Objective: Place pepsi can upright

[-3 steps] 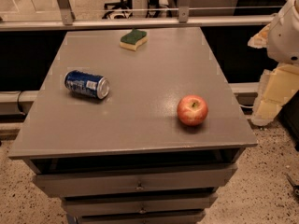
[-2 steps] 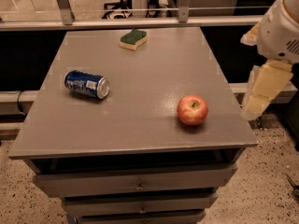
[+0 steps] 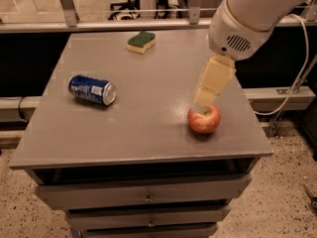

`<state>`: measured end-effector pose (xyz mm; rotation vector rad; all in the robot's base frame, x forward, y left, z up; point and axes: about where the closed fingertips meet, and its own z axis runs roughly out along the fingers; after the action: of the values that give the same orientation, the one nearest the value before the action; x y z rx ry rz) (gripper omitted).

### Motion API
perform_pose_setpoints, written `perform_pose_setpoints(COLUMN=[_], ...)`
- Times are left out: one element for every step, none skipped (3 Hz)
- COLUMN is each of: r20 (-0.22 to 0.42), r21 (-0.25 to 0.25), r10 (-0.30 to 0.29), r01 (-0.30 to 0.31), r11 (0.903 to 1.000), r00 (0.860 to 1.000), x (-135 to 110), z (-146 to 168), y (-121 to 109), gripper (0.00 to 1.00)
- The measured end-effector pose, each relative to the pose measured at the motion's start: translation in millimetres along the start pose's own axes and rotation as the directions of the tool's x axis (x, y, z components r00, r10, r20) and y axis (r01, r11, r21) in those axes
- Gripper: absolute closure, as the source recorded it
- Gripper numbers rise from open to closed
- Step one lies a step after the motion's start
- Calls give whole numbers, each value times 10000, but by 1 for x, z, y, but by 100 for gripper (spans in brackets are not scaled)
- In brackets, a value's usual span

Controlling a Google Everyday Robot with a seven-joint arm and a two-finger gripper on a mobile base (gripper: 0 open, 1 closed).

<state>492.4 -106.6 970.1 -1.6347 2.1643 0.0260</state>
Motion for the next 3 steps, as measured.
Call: perform_pose_setpoints(r20=[26, 495, 1264], r21=[-2, -55, -199], r10=[-5, -73, 116], r01=[5, 76, -92], r11=[10000, 10000, 9998], r00=[10000, 9987, 9919], x=[-1, -19, -72], z=[0, 9, 38], y=[0, -4, -25], gripper=[0, 0, 0])
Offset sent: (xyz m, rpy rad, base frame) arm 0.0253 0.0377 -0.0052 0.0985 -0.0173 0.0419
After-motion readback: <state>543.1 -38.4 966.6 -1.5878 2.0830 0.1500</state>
